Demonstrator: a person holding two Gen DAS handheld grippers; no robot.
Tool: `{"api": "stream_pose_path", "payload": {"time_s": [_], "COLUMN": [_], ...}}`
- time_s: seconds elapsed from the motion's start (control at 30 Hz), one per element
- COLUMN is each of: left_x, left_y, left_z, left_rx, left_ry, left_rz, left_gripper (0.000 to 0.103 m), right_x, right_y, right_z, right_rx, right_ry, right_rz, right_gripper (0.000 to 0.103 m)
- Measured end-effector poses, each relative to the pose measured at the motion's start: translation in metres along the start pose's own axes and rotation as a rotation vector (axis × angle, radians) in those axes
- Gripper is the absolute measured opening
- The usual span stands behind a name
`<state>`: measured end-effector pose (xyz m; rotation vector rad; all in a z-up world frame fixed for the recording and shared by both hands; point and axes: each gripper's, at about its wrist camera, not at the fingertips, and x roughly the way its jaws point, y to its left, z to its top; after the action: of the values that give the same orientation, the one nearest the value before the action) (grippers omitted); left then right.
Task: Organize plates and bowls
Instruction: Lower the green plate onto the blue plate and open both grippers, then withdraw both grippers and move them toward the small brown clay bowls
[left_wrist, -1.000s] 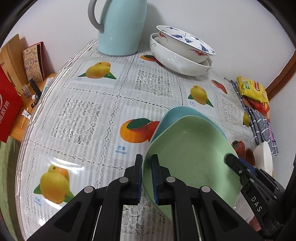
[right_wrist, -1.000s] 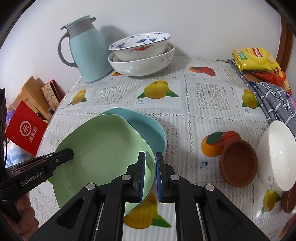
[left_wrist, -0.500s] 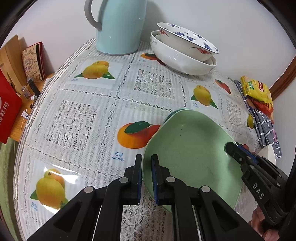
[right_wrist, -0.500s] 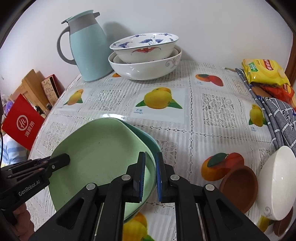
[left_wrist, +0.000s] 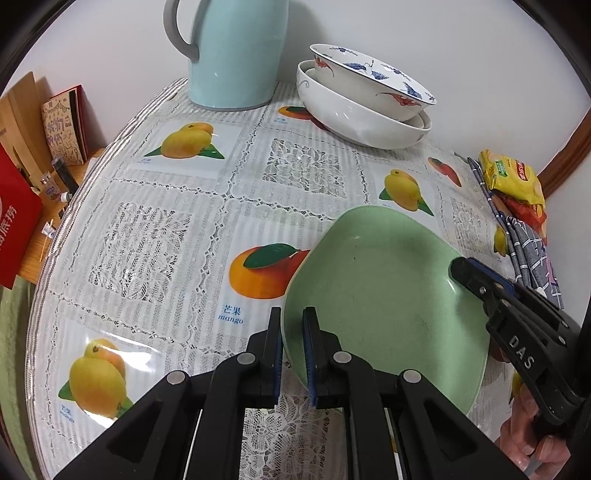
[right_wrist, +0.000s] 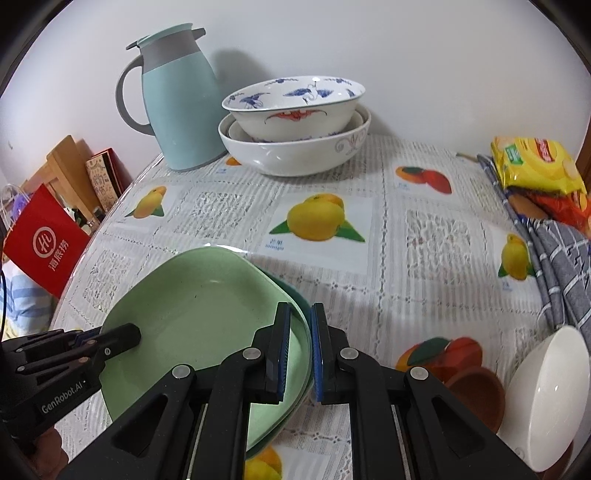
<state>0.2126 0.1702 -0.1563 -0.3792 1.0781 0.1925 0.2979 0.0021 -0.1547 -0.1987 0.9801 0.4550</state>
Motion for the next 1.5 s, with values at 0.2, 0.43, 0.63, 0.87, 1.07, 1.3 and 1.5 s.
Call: {"api": "stream_pose_path", "payload": {"time_s": [0.2, 0.43, 0.63, 0.87, 1.07, 1.3, 1.5], "left_x": [-0.001, -0.017, -0.034, -0.061, -0.083, -0.104, -0.117], "left_y": [0.001, -0.003, -0.019, -0.047, -0.086, -0.125, -0.147], "left_z": [-0.001, -0.002, -0.010, -0.025, -0.047, -0.076, -0.099], "left_rx": [-0.004, 0.016, 0.066, 0.118, 0.187, 0.232, 0.273], "left_ry": [0.008, -0.023, -0.040, -0.078, -0.102, -0.124, -0.158], "left_rz": [-0.016, -0.027, -0.045, -0.076, -0.114, -0.178, -0.186], "left_gripper": [0.011, 0.015, 0.019, 0.019, 0.019, 0.019, 0.019], "right_x": [0.006, -0.014, -0.045, -0.098, -0.146, -0.190, -0.228], "right_y": [0.002, -0.006, -0.019, -0.043, -0.077, -0.124, -0.145], "right_z": [0.001, -0.003, -0.017, -0.054, -0.094, -0.153, -0.189], "right_rx": [-0.038, -0.012, 0.026, 0.105, 0.219, 0.370, 0.408], "right_ry": [0.003, -0.052, -0.096, -0.160, -0.200, -0.160, -0.168], "right_rz": [-0.029, -0.029, -0.058, -0.081, -0.151, -0.200, -0.259], "right_gripper": [0.020, 0.040, 0.047, 0.054, 0.062, 0.067, 0.067]}}
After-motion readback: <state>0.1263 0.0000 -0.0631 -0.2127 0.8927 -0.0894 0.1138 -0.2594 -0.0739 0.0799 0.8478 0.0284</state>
